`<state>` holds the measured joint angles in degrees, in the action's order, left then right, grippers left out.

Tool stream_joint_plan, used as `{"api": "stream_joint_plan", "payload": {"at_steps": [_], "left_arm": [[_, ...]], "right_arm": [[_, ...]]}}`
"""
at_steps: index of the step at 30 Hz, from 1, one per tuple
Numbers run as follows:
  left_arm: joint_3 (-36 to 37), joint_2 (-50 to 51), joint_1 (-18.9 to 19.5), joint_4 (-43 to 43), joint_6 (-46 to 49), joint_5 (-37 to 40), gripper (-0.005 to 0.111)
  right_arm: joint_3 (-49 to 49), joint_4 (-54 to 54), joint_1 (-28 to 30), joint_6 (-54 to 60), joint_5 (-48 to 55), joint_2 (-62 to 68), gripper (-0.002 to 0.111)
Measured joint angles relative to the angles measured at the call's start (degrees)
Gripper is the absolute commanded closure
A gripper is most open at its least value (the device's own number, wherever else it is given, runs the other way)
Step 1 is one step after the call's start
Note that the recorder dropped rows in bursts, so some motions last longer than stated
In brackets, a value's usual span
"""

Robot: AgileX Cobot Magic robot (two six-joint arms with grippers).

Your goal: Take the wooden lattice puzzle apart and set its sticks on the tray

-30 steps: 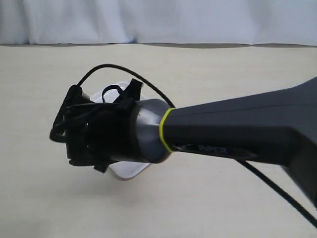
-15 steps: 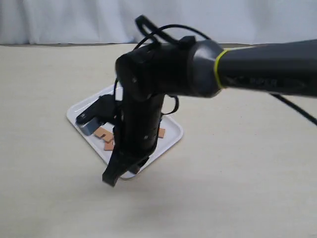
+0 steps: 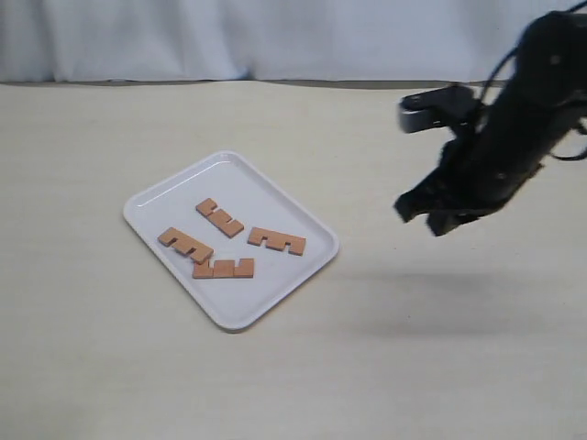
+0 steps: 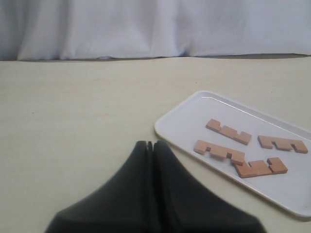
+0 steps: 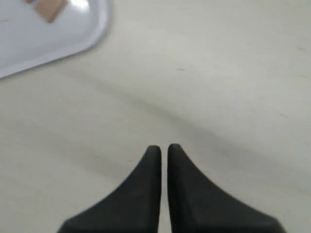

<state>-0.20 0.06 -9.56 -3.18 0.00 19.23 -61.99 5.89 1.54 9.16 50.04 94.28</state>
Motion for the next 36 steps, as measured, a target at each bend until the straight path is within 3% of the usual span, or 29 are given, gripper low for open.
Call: {"api": "stream_joint_plan", "payload": {"at_steps": [3, 6, 16, 36], "left_arm": [[0.0, 0.0, 0.0, 0.0, 0.0, 0.0, 0.107], [0.0, 0.0, 0.0, 0.0, 0.0, 0.0, 0.107], [0.0, 0.0, 0.0, 0.0, 0.0, 0.0, 0.107], [0.0, 0.0, 0.0, 0.0, 0.0, 0.0, 0.107]], "right_arm": [[8.84, -7.35, 10.04, -5.94, -6.14, -9.7, 0.104], [14.71, -10.22, 14.06, -11.51, -12.37, -18.18, 0.104], [31.06, -10.01, 13.73, -17.61, -33.94, -45.88, 0.104], [41.85, -7.6, 13.73, -17.73, -40.15, -81.92, 0.104]]}}
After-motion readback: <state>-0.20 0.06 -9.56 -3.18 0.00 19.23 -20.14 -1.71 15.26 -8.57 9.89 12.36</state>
